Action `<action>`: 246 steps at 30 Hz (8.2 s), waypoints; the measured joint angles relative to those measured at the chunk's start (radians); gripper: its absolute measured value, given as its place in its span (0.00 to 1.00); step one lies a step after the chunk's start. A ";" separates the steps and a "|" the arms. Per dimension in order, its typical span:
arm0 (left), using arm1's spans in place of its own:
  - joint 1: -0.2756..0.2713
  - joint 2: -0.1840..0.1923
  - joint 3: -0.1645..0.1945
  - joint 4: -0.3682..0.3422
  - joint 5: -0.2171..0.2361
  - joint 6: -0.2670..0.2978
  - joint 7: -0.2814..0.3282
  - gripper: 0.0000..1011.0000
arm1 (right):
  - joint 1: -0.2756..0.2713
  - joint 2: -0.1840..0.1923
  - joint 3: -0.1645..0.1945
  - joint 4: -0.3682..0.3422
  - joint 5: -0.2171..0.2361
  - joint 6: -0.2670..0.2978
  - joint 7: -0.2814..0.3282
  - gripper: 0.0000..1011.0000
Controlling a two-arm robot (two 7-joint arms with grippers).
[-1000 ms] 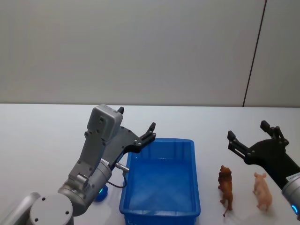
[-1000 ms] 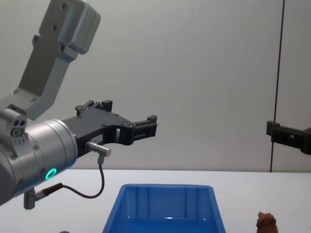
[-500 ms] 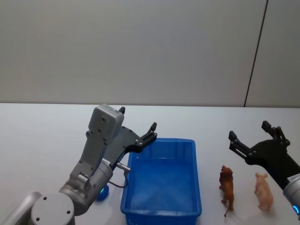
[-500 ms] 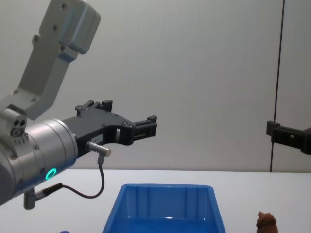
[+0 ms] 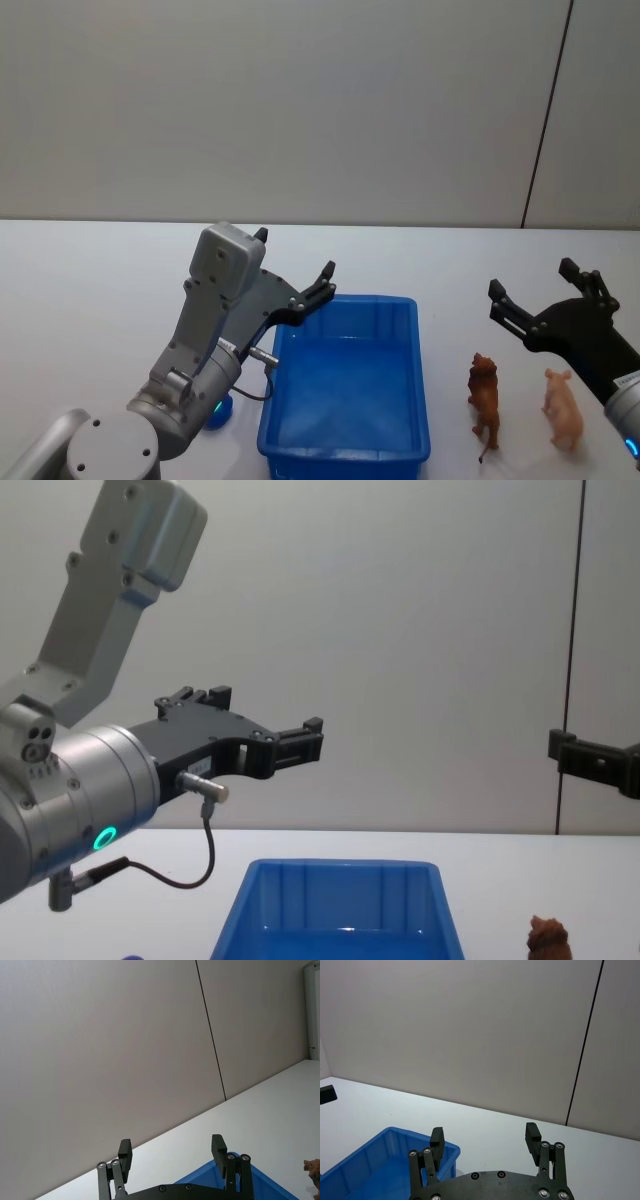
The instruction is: Pick up the two dolls from the table and place them into the box.
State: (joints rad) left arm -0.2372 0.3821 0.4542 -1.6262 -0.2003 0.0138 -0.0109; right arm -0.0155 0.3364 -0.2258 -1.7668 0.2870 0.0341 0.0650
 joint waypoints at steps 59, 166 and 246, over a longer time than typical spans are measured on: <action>0.000 0.000 0.000 0.000 0.000 0.000 0.000 0.99 | 0.026 -0.097 -0.017 0.179 -0.113 0.341 -0.233 0.99; 0.000 0.000 0.000 0.000 0.000 0.000 0.000 0.99 | 0.171 -0.299 -0.173 0.286 -0.263 0.194 0.215 0.93; 0.000 0.000 0.000 0.000 0.000 0.000 0.000 0.99 | 0.017 -0.240 -0.094 0.256 -0.258 0.264 -0.219 0.77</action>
State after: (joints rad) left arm -0.2372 0.3821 0.4542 -1.6262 -0.2004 0.0139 -0.0110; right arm 0.0018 0.0964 -0.3197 -1.5105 0.0291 0.2981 -0.1544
